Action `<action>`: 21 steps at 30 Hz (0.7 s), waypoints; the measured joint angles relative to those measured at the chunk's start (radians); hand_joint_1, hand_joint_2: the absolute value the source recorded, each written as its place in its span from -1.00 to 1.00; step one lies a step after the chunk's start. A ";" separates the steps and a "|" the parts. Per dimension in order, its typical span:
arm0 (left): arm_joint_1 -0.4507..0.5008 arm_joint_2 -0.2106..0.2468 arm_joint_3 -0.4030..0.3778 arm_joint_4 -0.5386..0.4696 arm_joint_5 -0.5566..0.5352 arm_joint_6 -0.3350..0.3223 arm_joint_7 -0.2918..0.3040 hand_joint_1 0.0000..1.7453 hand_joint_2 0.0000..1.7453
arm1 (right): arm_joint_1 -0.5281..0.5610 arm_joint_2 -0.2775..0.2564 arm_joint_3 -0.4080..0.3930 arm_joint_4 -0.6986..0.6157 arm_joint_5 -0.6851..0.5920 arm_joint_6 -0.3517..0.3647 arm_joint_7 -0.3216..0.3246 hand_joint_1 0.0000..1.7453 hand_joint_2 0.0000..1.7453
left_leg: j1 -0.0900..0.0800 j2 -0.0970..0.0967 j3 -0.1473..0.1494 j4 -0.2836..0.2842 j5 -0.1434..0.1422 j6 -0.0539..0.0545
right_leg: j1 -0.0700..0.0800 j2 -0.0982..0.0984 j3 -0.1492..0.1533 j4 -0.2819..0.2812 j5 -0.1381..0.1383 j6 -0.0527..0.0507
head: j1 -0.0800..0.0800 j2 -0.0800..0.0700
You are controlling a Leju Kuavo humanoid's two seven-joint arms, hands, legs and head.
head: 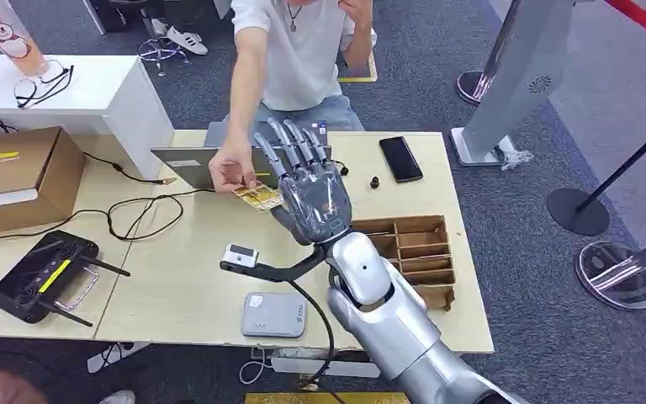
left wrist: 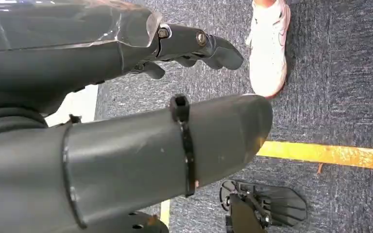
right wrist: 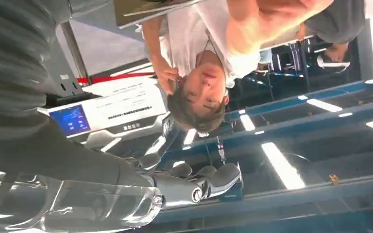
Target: Pass the card to the sensor for recognition and then transmit it.
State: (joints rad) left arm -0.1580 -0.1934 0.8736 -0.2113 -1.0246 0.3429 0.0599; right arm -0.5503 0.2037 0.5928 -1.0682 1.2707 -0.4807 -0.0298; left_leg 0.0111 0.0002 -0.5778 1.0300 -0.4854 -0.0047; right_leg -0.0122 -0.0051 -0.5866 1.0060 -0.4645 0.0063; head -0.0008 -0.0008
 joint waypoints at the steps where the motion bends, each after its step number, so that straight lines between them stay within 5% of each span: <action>1: 0.000 -0.001 0.000 0.000 0.000 0.000 0.000 -1.00 -1.00 | -0.002 0.002 0.000 0.005 0.000 0.000 0.000 -1.00 1.00 | 0.000 0.000 0.000 0.000 0.000 0.000 | 0.000 0.000 0.000 0.000 0.000 0.000 | 0.000 0.000; 14: -0.001 -0.002 0.000 0.000 0.000 -0.003 0.000 -1.00 -1.00 | -0.010 0.011 0.000 0.041 0.000 0.010 0.001 -1.00 1.00 | 0.000 0.000 0.000 0.000 0.000 0.000 | 0.000 0.000 0.000 0.000 0.000 0.000 | 0.000 0.000; 16: -0.001 -0.002 0.000 0.000 0.000 -0.005 -0.001 -1.00 -1.00 | -0.011 0.012 0.000 0.044 0.000 0.011 0.001 -0.82 1.00 | 0.000 0.000 0.000 0.000 0.000 0.000 | 0.000 0.000 0.000 0.000 0.000 0.000 | 0.000 0.000; 18: -0.001 -0.002 0.000 0.000 0.000 -0.005 -0.002 -1.00 -1.00 | -0.012 0.014 0.000 0.047 -0.001 0.013 0.001 0.58 1.00 | 0.000 0.000 0.000 0.000 0.000 0.000 | 0.000 0.000 0.000 0.000 0.000 0.000 | 0.000 0.000; 21: -0.001 -0.002 0.000 0.000 0.000 -0.005 -0.002 -1.00 -1.00 | -0.014 0.017 0.000 0.051 -0.001 0.013 0.001 0.82 1.00 | 0.000 0.000 0.000 0.000 0.000 0.000 | 0.000 0.000 0.000 0.000 0.000 0.000 | 0.000 0.000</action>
State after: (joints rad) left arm -0.1587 -0.1953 0.8736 -0.2113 -1.0246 0.3380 0.0584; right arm -0.5641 0.2205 0.5928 -1.0170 1.2695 -0.4673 -0.0290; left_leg 0.0111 0.0001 -0.5778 1.0300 -0.4854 -0.0047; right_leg -0.0122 -0.0051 -0.5866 1.0060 -0.4645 0.0063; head -0.0004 -0.0008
